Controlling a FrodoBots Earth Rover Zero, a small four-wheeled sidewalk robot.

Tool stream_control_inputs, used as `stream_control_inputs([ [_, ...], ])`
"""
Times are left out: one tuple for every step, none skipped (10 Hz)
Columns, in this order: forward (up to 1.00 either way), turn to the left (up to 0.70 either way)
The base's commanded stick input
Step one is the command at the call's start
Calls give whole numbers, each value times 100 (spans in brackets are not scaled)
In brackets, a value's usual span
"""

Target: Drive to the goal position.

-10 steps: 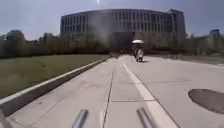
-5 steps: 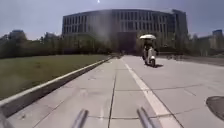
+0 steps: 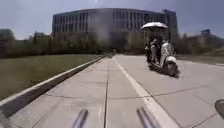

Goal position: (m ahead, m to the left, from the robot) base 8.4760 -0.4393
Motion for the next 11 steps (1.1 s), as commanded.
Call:
stream_control_inputs([
  [70, 0],
  [70, 0],
  [70, 0],
  [70, 0],
  [70, 0],
  [70, 0],
  [70, 0],
  [70, 0],
  [70, 0],
  [70, 0],
  [70, 0],
])
